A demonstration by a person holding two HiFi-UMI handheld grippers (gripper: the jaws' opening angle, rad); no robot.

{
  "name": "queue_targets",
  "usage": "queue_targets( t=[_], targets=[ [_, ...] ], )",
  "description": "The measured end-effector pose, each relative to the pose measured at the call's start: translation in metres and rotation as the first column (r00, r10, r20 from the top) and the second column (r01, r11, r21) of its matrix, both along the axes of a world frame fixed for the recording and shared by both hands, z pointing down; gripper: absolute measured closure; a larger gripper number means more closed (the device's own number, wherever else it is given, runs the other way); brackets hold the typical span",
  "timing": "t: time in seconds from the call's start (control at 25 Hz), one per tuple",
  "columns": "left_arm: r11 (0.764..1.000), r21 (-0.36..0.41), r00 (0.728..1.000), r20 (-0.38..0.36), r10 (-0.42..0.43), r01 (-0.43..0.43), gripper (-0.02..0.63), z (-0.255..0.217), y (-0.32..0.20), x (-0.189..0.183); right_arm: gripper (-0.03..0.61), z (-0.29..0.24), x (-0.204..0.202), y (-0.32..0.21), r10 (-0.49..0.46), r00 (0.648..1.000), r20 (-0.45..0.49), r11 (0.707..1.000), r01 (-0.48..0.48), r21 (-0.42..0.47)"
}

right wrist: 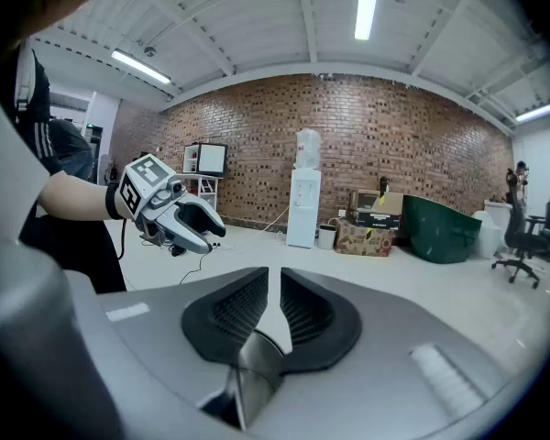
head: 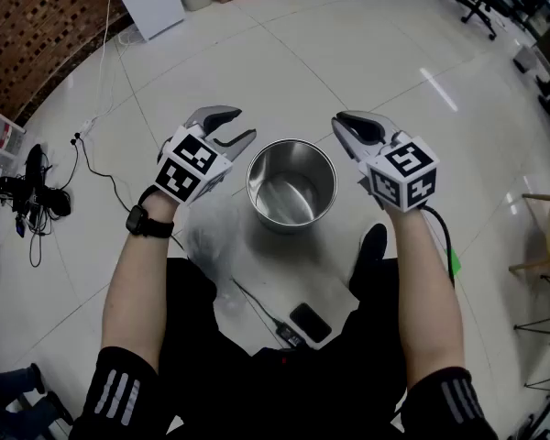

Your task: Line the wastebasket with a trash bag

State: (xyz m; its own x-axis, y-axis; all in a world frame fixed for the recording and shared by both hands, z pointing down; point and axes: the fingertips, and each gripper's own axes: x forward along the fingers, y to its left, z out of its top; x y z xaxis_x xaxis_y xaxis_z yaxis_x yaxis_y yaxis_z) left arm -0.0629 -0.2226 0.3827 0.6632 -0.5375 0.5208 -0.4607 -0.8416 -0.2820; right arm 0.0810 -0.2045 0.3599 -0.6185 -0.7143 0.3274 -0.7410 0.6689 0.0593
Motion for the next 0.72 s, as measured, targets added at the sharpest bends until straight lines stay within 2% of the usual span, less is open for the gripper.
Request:
queue_targets(
  t=[0.32, 0.48, 0.6, 0.72],
  targets=[
    [0.994, -0.093, 0.995, 0.085, -0.045, 0.053, 0.423, 0.045, -0.001, -0.038, 0.505, 0.008, -0.011, 0.004, -0.03, 0.999, -0.03, 0.999, 0.029, -0.023],
    [0.974, -0.207, 0.986, 0.154, -0.062, 0.093, 0.411, 0.092, 0.005, -0.068, 0.505, 0.007, -0.022, 0.003, -0.049, 0.998, -0.033, 0.999, 0.049, -0.015],
    [0.93, -0.342, 0.976, 0.209, -0.065, 0.135, 0.397, 0.141, 0.018, -0.095, 0.505, 0.008, -0.034, 0.004, -0.067, 0.997, -0.049, 0.998, 0.067, -0.007],
    [0.851, -0.484, 0.96, 0.268, -0.079, 0.205, 0.393, 0.195, 0.036, -0.127, 0.505, 0.012, -0.045, 0.003, -0.085, 0.994, -0.074, 0.996, 0.084, -0.008]
  ],
)
